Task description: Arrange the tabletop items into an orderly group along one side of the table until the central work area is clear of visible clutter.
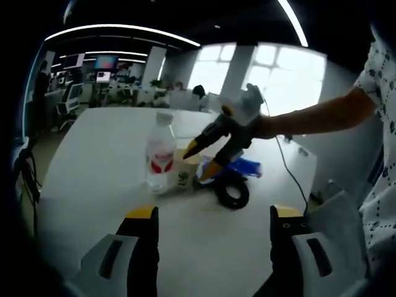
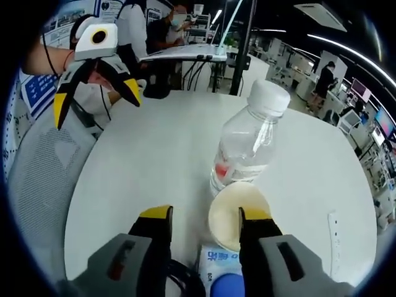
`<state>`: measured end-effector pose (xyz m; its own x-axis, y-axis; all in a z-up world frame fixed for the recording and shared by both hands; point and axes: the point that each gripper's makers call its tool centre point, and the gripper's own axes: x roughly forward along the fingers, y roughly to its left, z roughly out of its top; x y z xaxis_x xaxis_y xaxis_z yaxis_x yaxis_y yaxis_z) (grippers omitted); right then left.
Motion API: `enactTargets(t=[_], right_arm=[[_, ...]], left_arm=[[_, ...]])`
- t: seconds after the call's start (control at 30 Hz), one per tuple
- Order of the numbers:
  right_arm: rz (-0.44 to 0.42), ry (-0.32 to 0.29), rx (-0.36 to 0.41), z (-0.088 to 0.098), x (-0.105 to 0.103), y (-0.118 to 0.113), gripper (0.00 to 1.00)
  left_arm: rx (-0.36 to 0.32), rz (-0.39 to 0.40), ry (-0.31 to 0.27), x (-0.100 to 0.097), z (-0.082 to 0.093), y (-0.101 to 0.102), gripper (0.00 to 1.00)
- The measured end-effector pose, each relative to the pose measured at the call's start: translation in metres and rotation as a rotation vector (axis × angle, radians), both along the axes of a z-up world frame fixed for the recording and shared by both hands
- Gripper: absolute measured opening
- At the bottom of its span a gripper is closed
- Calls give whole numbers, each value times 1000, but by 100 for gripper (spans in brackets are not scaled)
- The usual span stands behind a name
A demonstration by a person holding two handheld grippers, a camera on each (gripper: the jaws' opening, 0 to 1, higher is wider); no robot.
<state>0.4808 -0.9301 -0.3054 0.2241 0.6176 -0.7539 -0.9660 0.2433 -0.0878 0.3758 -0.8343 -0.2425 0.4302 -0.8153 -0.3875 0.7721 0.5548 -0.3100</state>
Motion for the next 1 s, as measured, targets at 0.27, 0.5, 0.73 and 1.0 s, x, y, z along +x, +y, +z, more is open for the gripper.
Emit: enactTargets(t=[0.27,0.5,0.73,1.0], right_arm=[[-13,-1,11,2,-1,0,49],[-16,2,22,6,-4,2,52],[-28,-1,39,10,-5,4,57],[-47,-7,54,12,-6,4,61]], left_arm=[[5,0,7,-2,-1,0,74],[6,4,7,-2,1,1,74],[12,6,6,-4,1,2,74],[14,10,5,-5,1,3,73]])
